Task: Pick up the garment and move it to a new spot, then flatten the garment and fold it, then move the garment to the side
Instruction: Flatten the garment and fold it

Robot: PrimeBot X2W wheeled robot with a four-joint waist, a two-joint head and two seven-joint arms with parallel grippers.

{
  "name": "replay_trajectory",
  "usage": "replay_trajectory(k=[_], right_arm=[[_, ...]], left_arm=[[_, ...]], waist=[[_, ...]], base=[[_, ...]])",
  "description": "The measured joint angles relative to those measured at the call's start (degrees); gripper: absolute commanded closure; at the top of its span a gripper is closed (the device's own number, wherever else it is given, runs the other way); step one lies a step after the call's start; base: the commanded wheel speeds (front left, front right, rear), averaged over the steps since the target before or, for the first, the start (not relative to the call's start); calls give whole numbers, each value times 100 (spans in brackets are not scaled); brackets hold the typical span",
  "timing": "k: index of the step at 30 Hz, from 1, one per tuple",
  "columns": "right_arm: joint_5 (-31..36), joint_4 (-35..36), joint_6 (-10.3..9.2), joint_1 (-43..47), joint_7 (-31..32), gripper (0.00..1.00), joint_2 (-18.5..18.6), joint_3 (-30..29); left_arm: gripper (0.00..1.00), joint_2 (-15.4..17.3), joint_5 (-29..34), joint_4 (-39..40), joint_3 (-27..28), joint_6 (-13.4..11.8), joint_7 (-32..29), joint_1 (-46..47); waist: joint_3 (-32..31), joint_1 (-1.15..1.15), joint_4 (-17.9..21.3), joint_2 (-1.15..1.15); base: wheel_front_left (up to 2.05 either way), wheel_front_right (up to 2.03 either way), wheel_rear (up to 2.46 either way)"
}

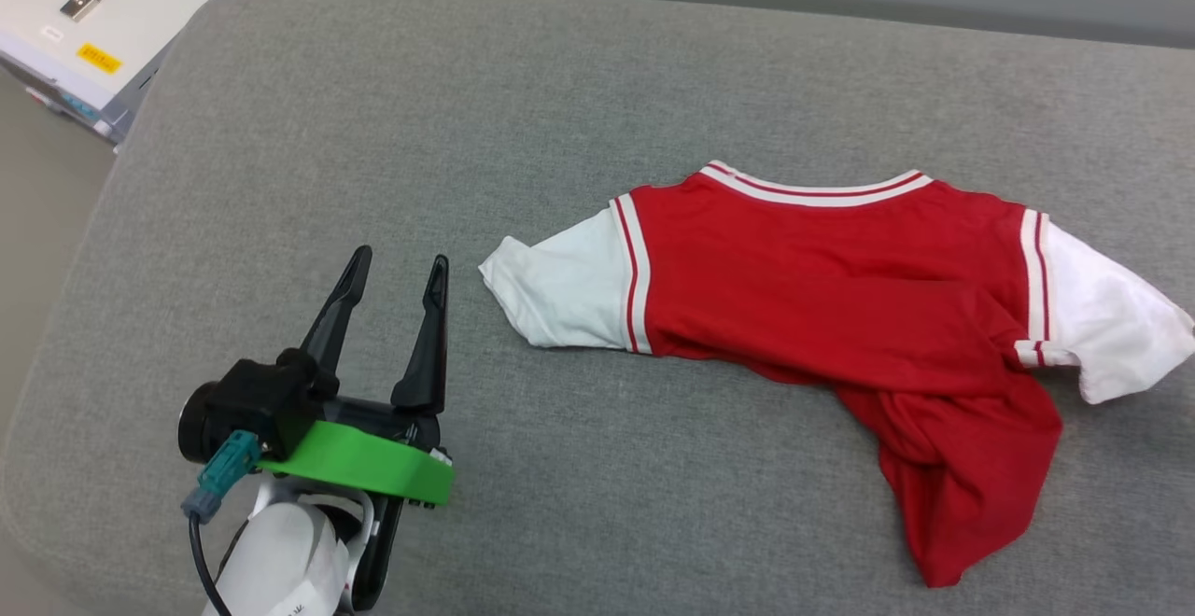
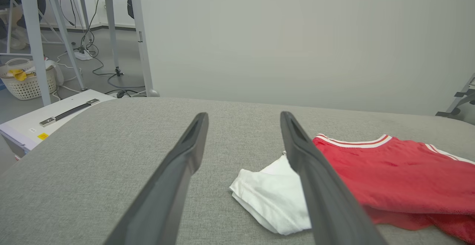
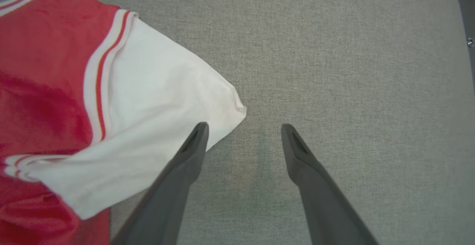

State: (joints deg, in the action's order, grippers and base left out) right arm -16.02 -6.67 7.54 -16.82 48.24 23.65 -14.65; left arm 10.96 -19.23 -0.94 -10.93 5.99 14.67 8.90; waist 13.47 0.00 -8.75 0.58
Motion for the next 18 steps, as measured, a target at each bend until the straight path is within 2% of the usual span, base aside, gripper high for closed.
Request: replay_trajectory(k=[8, 14, 15, 16, 17, 18], right_arm=[[318, -758, 0, -239, -133, 0, 5, -166], [353, -1004, -3, -346, -361, 0, 38, -115], [355, -1053, -4, -346, -370, 4, 40, -105], [363, -1089, -5, -345, -371, 78, 44, -94], [367, -1128, -4, -344, -410, 100, 47, -29], [367, -1129, -1, -344, -447, 100, 40, -21]], left_arm=[[0, -83, 34, 3, 30, 60, 0, 174], [0, -123, 78, 2, 65, 85, 0, 174], [0, -129, 92, -5, 67, 90, 0, 174], [0, -133, 118, -15, 66, 91, 0, 174], [0, -141, 153, -46, 65, 92, 0, 175], [0, -141, 159, -57, 71, 92, 0, 176]], waist=[[394, 0, -359, 0], [559, 0, -501, 0], [568, 0, -507, 0], [566, 0, -506, 0], [547, 0, -487, 0], [535, 0, -473, 0]], base=[[0, 0, 0], [0, 0, 0], [0, 0, 0], [0, 0, 0], [0, 0, 0], [0, 0, 0]])
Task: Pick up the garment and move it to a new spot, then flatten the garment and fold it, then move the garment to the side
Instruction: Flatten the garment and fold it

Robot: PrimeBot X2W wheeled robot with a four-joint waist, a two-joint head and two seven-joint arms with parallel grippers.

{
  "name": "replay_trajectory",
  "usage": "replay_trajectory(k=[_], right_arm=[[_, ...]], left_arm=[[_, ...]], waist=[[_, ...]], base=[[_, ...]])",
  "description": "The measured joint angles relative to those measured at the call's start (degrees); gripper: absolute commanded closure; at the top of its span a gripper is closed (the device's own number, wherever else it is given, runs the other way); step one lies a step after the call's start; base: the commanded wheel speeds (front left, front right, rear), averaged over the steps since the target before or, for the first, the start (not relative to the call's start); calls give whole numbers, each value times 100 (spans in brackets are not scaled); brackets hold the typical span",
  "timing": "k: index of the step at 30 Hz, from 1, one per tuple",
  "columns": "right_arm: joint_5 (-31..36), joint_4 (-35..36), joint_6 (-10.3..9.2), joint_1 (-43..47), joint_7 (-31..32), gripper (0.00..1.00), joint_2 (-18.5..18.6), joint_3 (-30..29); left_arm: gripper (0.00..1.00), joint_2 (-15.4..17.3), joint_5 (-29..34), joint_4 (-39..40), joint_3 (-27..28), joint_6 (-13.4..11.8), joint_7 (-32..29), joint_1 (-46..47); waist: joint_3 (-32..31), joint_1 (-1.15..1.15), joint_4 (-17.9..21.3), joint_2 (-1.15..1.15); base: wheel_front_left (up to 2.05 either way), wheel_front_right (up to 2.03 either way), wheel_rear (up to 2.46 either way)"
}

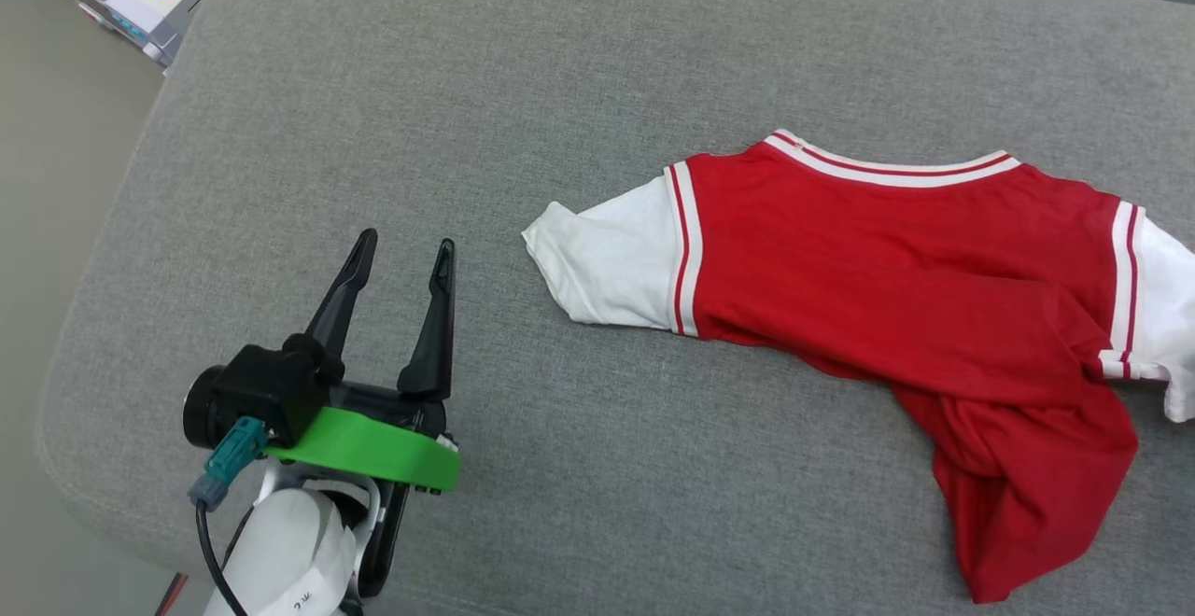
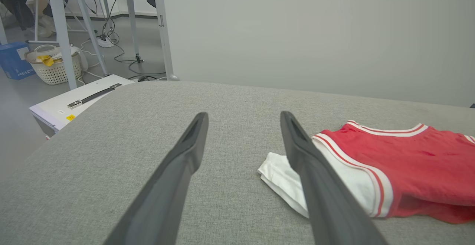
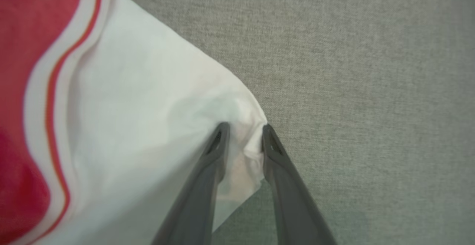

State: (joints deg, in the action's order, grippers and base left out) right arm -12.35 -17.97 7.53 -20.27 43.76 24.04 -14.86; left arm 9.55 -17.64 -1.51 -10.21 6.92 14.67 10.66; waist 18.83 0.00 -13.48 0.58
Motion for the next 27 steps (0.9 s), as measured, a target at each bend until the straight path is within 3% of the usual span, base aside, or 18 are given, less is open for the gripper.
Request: replay_trajectory(k=[9, 13, 18, 27], right_arm=[[181, 212, 1, 49, -767, 100, 211, -12], [208, 419, 1, 52, -935, 100, 312, 82], [185, 660, 1, 38, -943, 100, 316, 246], [134, 823, 1, -298, -915, 100, 57, 480]], left_arm=[[0, 127, -78, -355, -79, 25, -51, 2], [0, 296, -354, -555, -159, 26, -612, 232], [0, 580, -1148, -723, -376, 38, -1829, 1024], [0, 1245, -2494, -1313, -1102, 40, -5168, 2429]], waist=[[-244, 0, 265, 0], [-327, 0, 430, 0], [-345, 0, 651, 0], [-78, 0, 941, 0]], base=[[0, 0, 0], [0, 0, 0], [0, 0, 0], [0, 0, 0]])
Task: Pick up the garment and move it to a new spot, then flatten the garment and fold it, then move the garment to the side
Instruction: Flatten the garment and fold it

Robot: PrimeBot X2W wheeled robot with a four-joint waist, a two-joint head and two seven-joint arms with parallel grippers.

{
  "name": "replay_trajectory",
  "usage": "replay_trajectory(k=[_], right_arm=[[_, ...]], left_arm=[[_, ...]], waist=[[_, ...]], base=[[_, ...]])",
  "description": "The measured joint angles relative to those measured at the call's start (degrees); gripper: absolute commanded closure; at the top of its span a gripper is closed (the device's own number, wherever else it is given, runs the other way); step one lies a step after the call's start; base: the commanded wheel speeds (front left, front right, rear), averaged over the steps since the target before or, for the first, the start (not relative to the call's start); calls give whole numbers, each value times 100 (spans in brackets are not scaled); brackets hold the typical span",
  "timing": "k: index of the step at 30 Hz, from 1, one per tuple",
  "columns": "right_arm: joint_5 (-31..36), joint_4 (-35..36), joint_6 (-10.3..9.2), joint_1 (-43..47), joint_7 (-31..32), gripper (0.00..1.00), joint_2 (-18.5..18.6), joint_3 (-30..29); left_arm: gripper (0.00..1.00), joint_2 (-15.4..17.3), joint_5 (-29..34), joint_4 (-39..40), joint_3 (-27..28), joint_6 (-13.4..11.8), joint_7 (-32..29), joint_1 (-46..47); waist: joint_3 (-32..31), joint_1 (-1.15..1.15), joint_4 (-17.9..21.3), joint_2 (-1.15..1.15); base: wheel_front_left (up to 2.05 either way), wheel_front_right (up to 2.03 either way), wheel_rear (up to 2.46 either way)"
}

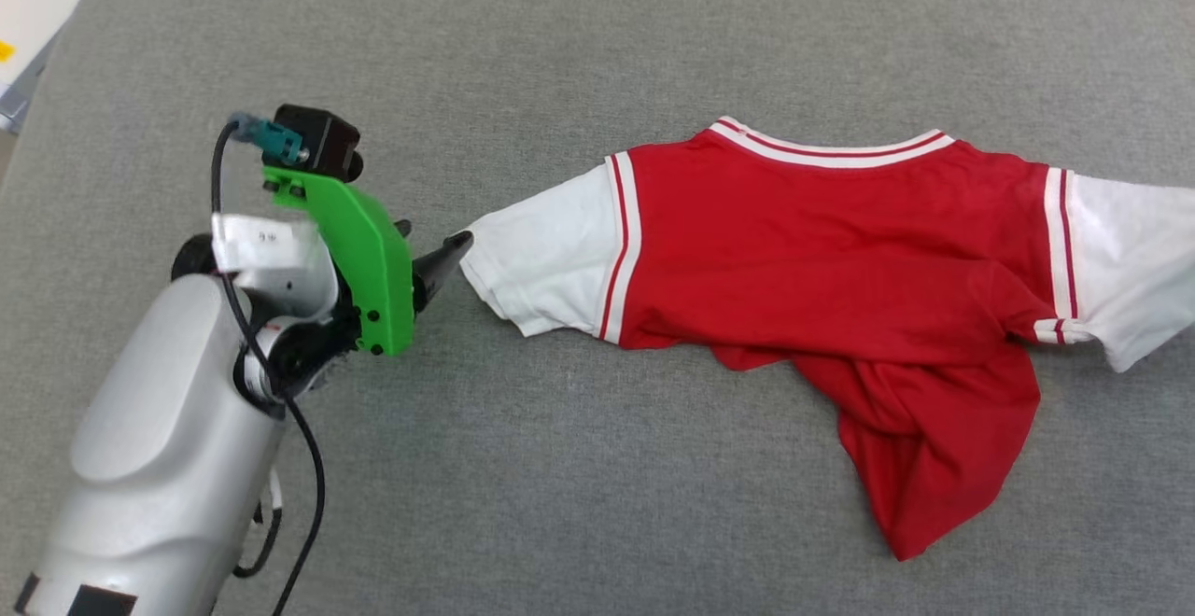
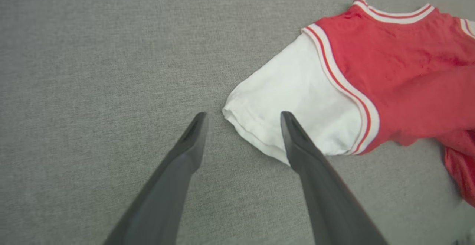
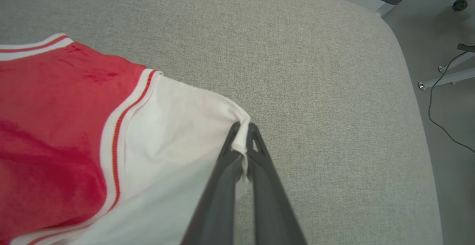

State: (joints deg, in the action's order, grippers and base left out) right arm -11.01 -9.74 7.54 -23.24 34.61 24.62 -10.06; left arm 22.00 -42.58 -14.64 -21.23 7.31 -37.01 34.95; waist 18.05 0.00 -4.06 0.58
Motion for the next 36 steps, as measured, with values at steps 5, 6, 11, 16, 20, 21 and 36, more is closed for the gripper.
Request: replay_trajectory(k=[5, 6, 11, 16, 20, 21, 36], right_arm=[[10, 49, 0, -355, 44, 100, -110, 115], [10, 48, 0, -405, 45, 100, -126, 158], [8, 0, 0, -622, 62, 100, -205, 260], [4, -58, 0, -774, 44, 100, -218, 275], [-31, -102, 0, -804, 43, 100, -216, 283], [-38, -103, 0, -808, 42, 100, -214, 283], [-196, -205, 0, -843, -279, 100, 11, 377]], left_arm=[[0, 110, -90, -432, -82, -105, -838, 570], [0, 119, -90, -508, -113, -110, -911, 669], [0, 121, -82, -748, -300, -115, -1140, 871], [0, 151, 186, -927, -605, -88, -1151, 968], [0, 171, 250, -1078, -812, -66, -1172, 1094], [0, 180, 285, -1101, -856, -56, -1173, 1108], [100, 197, 498, -1489, -825, -1, 535, 1161]], waist=[[208, 0, 138, 0], [251, 0, 171, 0], [419, 0, 327, 0], [547, 0, 420, 0], [595, 0, 446, 0], [599, 0, 446, 0], [206, 0, 422, 0]], base=[[0, 0, 0], [0, 0, 0], [0, 0, 0], [0, 0, 0], [0, 0, 0], [0, 0, 0], [0, 0, 0]])
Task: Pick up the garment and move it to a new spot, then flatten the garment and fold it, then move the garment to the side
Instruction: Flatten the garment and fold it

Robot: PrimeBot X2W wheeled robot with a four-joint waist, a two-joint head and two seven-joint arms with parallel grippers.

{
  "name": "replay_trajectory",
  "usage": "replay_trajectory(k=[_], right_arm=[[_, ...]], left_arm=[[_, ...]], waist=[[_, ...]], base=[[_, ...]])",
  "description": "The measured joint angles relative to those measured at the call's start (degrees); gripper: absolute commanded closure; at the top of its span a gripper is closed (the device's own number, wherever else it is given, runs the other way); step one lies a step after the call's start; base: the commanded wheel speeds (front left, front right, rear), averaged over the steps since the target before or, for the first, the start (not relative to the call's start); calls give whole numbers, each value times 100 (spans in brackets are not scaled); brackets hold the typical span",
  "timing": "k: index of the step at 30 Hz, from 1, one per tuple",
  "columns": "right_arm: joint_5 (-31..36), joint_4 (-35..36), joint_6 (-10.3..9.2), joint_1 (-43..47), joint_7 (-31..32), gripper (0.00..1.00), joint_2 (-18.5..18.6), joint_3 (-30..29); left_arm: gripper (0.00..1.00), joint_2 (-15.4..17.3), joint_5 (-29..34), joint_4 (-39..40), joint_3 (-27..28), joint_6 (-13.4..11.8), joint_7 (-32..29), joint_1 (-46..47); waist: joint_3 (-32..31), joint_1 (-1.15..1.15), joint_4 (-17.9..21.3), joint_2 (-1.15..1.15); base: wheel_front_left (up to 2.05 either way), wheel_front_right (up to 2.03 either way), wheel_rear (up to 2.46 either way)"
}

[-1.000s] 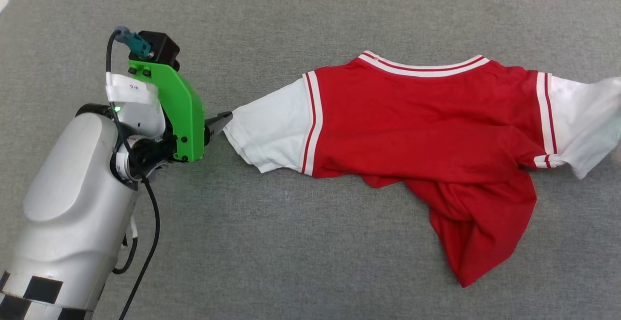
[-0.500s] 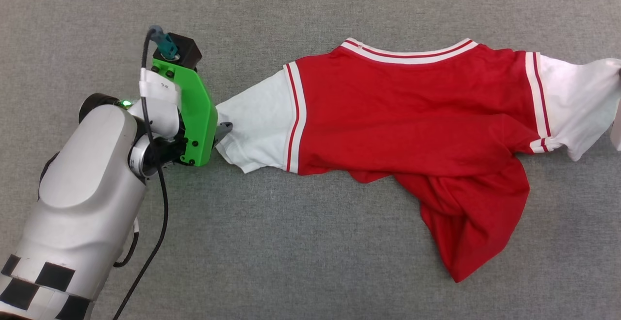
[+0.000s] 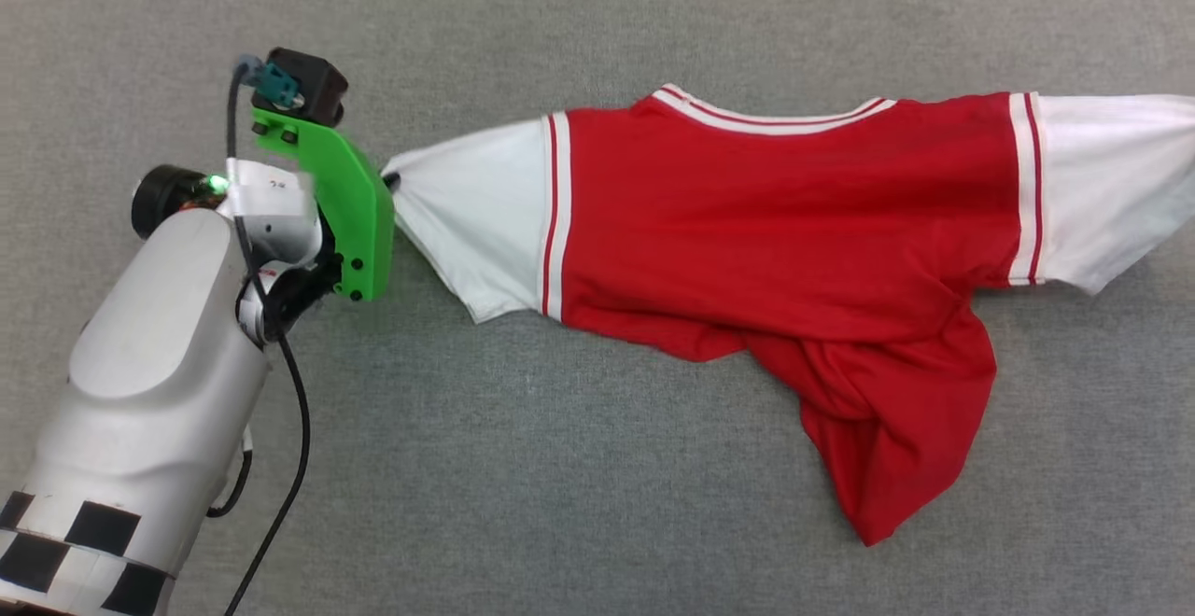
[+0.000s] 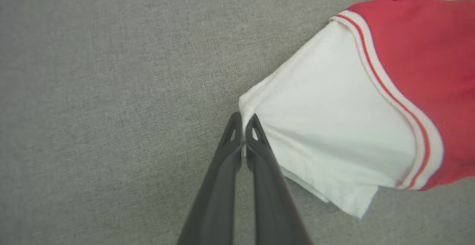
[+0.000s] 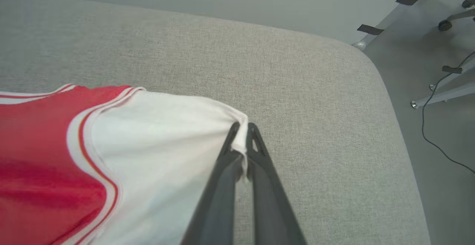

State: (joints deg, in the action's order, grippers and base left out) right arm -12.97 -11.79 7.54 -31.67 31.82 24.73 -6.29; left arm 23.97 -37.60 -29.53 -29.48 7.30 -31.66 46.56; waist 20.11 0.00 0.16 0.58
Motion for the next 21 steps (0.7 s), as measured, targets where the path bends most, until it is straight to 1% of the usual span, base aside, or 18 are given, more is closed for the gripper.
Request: replay_trajectory(k=[5, 9, 15, 21], right_arm=[[-189, 135, 0, -8, -92, 100, 205, 98], [-259, 341, 0, -132, -252, 100, 442, 181], [-398, 577, 0, -443, -394, 100, 786, 419], [-587, 717, 0, -726, -563, 100, 1020, 500]], left_arm=[[100, 43, 44, 116, 171, -10, 703, 9], [100, 179, 241, 488, 254, -115, 1183, 18], [100, 422, 336, 1156, 502, -330, 1599, 14], [100, 686, 442, 1891, 746, -556, 1933, -2]], waist=[[-320, 0, -26, 0], [-619, 0, -44, 0], [-1050, 0, -52, 0], [-1397, 0, -42, 0]], base=[[0, 0, 0], [0, 0, 0], [0, 0, 0], [0, 0, 0]])
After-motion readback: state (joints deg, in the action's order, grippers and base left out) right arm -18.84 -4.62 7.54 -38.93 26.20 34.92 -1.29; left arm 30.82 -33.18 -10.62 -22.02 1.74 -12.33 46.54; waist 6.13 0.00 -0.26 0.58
